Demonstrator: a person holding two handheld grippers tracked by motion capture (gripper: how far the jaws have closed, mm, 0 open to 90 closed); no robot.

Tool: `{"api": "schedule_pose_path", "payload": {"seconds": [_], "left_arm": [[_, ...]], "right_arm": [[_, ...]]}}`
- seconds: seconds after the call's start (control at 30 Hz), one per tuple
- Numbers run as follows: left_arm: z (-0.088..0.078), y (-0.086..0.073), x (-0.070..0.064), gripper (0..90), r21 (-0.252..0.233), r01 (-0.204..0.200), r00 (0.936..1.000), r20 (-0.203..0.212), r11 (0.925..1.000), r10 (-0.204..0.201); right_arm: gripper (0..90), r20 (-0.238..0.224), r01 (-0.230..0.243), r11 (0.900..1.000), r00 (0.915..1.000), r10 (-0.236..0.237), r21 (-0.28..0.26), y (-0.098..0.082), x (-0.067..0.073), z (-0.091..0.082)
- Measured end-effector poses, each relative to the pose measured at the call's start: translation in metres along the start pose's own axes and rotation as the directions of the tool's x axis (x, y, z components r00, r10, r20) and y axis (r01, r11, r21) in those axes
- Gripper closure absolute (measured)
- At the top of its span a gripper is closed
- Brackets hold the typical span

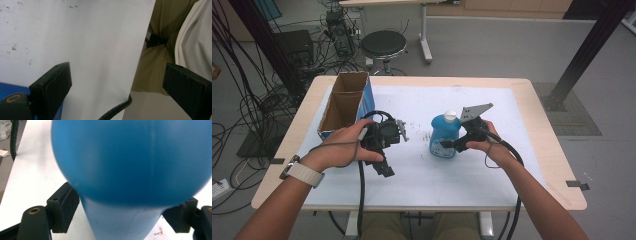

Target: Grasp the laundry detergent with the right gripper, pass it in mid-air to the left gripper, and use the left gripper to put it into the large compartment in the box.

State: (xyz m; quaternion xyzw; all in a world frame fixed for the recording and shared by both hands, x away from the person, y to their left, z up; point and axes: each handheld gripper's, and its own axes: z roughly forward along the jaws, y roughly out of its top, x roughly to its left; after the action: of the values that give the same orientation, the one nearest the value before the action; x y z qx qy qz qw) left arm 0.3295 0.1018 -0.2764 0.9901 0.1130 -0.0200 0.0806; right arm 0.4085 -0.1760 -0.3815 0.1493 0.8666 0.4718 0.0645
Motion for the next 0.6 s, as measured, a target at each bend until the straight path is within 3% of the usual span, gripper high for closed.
{"api": "schedule_pose_path", "payload": {"seconds": [0.6], "left_arm": [[0.0004,-0.0002,0.0008,9.2,-0.002,0.002,1.0,-0.001,1.0,-0.002]], "right_arm": [[26.0,0.001,-0.001,1.0,1.0,0.002,-0.031,-0.0032,0.0006,0.0027]]}}
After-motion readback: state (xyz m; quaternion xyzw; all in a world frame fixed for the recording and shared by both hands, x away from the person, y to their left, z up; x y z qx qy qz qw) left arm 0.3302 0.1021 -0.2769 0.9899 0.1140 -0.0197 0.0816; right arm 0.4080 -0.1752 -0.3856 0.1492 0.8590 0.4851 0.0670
